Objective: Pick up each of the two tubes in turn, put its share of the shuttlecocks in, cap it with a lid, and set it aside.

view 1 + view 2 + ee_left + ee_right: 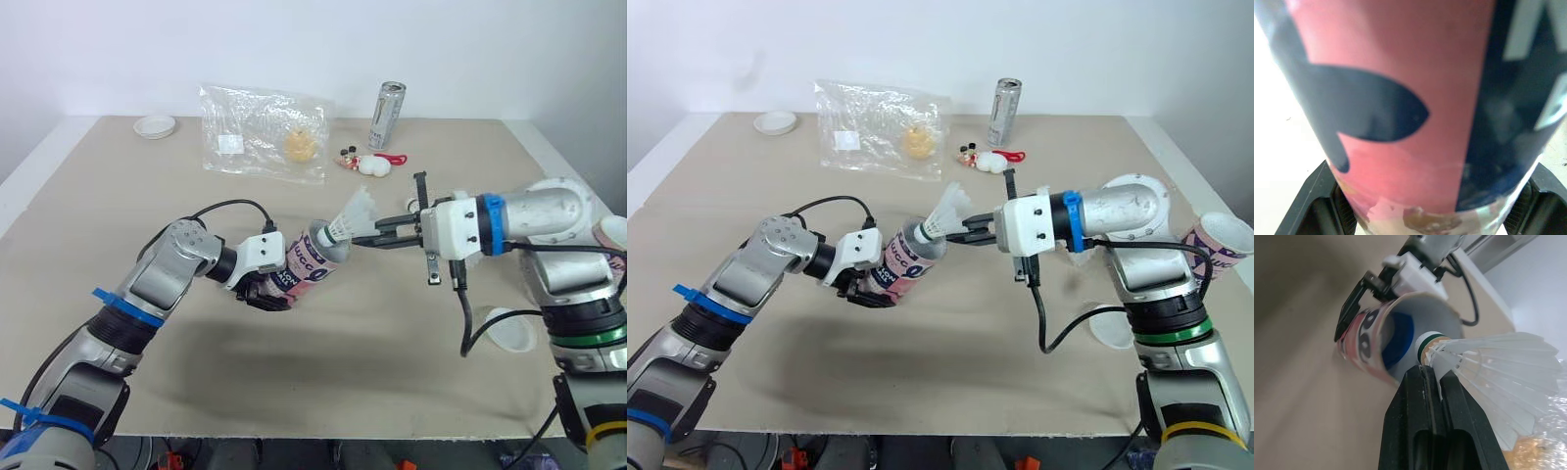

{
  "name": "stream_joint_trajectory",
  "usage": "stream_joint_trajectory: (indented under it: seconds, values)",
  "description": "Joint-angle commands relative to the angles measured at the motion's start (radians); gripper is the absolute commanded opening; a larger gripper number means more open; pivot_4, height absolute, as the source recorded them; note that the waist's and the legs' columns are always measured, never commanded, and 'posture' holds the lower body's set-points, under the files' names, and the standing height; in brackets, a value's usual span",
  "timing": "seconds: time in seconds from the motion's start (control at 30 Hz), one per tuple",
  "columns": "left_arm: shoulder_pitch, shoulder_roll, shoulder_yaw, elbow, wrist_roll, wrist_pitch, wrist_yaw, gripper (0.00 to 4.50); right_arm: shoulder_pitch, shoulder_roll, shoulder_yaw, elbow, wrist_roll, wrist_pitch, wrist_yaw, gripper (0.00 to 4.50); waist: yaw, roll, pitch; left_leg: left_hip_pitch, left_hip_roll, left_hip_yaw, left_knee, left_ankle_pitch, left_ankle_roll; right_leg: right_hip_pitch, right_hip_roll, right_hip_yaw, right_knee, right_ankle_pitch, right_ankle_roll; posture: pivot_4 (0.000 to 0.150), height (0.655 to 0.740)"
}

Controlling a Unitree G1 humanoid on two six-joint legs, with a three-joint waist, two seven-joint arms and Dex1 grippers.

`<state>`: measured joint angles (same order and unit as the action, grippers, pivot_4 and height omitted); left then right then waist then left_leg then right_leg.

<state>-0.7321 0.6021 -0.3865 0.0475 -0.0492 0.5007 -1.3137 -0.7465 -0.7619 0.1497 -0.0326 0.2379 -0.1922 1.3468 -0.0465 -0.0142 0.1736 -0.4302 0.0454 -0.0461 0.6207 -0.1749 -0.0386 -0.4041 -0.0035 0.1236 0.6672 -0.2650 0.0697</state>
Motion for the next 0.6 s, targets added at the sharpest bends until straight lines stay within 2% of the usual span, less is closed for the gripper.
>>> stream_joint_trajectory:
  seconds: [0.03,0.13,0.17,0.2,0.27,0.33,0.37,0.47,0.6]
  values:
    - [-0.002,-0.003,-0.010,-0.029,-0.009,0.010,-0.002,3.09,-0.031,0.006,0.002,0.012,-0.008,-0.032,0.011,0.34,0.000,0.000,0.000,0.000,0.000,0.000,0.000,0.000,0.000,0.000,0.000,0.000,0.000,0.000,0.000,0.150,0.7400]
    - [0.004,-0.001,-0.010,-0.039,-0.012,0.018,0.000,3.09,-0.043,0.011,0.001,0.012,0.010,-0.020,0.019,1.20,0.000,0.000,0.000,0.000,0.000,0.000,0.000,0.000,0.000,0.000,0.000,0.000,0.000,0.000,0.000,0.150,0.7400]
    - [0.006,-0.001,-0.008,-0.041,-0.015,0.024,0.001,3.09,-0.046,0.011,-0.003,0.010,0.016,-0.016,0.019,1.81,0.000,0.000,0.000,0.000,0.000,0.000,0.000,0.000,0.000,0.000,0.000,0.000,0.000,0.000,-0.001,0.150,0.7400]
    - [0.008,-0.001,-0.007,-0.043,-0.017,0.027,0.002,3.09,-0.047,0.010,-0.008,0.005,0.026,-0.006,0.021,2.11,0.000,0.000,0.000,0.000,0.000,0.000,0.000,0.000,0.000,0.000,0.000,0.000,0.000,0.000,-0.001,0.150,0.7400]
    - [0.011,0.000,-0.007,-0.047,-0.017,0.028,0.004,3.09,-0.040,0.004,-0.029,-0.011,0.059,0.028,0.019,3.04,0.000,0.000,0.000,0.000,0.000,0.000,0.000,0.000,0.000,0.000,0.000,0.000,0.000,0.001,-0.002,0.150,0.7400]
    - [0.014,0.002,-0.007,-0.051,-0.017,0.031,0.005,3.09,-0.023,0.000,-0.069,-0.041,0.129,0.128,-0.012,4.11,0.000,0.000,0.000,0.000,0.000,0.000,0.000,0.000,0.000,0.000,0.000,0.000,0.000,0.002,-0.003,0.150,0.7400]
    - [0.014,0.002,-0.008,-0.051,-0.015,0.030,0.006,3.09,-0.013,-0.004,-0.094,-0.052,0.162,0.186,-0.036,4.44,0.000,0.000,0.000,0.000,0.000,0.000,0.000,0.000,0.000,0.000,0.000,0.000,0.000,0.003,-0.005,0.150,0.7400]
    - [0.015,0.007,-0.009,-0.048,-0.012,0.026,0.008,3.09,0.057,-0.033,-0.223,-0.082,0.310,0.494,-0.186,4.44,0.002,0.000,0.000,0.000,0.000,-0.001,0.000,0.000,0.000,0.000,0.000,-0.001,0.000,0.003,-0.006,0.150,0.7400]
    - [0.015,0.009,-0.012,-0.041,-0.011,0.018,0.009,3.09,0.212,-0.005,-0.387,-0.103,0.350,0.681,-0.436,4.44,0.003,-0.001,0.000,0.000,0.000,-0.002,0.000,0.000,0.000,0.001,0.000,-0.002,0.000,0.003,-0.007,0.150,0.7400]
